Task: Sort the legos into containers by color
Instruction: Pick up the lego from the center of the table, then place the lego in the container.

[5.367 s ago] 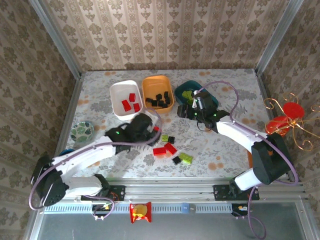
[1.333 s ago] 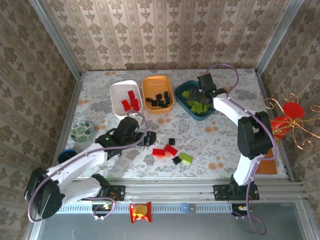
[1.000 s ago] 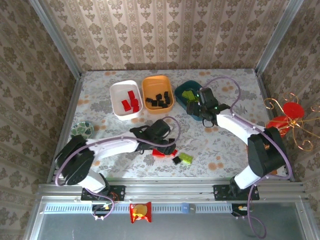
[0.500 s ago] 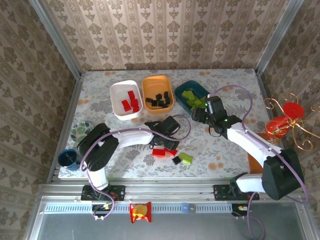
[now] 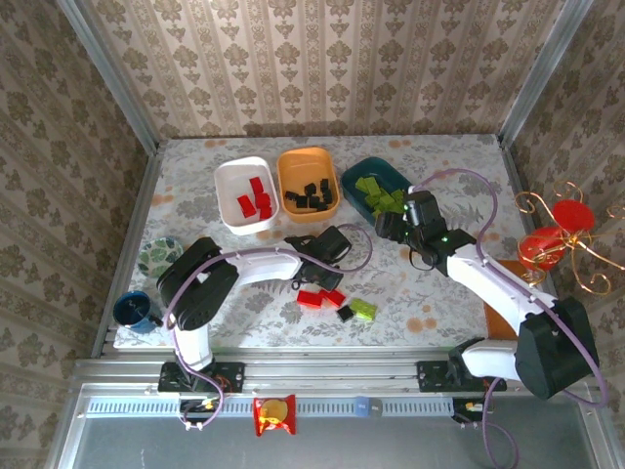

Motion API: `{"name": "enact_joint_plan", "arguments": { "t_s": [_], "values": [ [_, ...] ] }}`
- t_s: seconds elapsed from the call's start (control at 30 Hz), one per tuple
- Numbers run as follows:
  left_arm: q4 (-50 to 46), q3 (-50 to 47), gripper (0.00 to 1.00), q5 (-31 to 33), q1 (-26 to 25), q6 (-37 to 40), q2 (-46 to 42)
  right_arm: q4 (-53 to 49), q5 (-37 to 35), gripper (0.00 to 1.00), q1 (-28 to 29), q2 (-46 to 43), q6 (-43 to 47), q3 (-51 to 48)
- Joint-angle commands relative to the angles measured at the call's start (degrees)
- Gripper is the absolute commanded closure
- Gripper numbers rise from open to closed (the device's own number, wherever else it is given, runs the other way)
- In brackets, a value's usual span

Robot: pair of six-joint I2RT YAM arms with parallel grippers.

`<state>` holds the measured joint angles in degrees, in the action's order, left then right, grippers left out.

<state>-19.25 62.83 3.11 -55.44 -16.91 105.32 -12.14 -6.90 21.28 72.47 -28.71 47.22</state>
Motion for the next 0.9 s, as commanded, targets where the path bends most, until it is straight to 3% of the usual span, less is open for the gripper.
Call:
{"name": "enact_joint_plan", "arguments": {
  "t_s": [0.0, 0.17, 0.4, 0.7, 0.87],
  "values": [
    [3.0, 0.4, 0.69, -2.3, 0.7, 0.3, -0.8, 0.1, -0.2, 0.29, 0.4, -1.4, -0.9, -0.7],
    [3.6, 1.1, 0.74, -1.8, 4.3, -0.3, -4.8, 0.4, 0.1, 0.29, 0.4, -1.9, -1.4, -1.0],
    [5.7, 7.7, 0.75, 0.0, 13.1, -1.6, -7.5, 1.0, 0.9, 0.29, 0.6, -1.1, -1.8, -1.4],
    [-0.2, 28.2, 0.72, -0.8, 20.9, -1.0, 6.9, 0.0, 1.3, 0.29, 1.7, -1.4, -1.6, -1.5],
    [-4.1, 36.2, 0.58, -1.2, 23.0, -0.9, 13.5, -0.4, 1.3, 0.29, 3.2, -2.8, -1.7, -2.4]
  ]
}}
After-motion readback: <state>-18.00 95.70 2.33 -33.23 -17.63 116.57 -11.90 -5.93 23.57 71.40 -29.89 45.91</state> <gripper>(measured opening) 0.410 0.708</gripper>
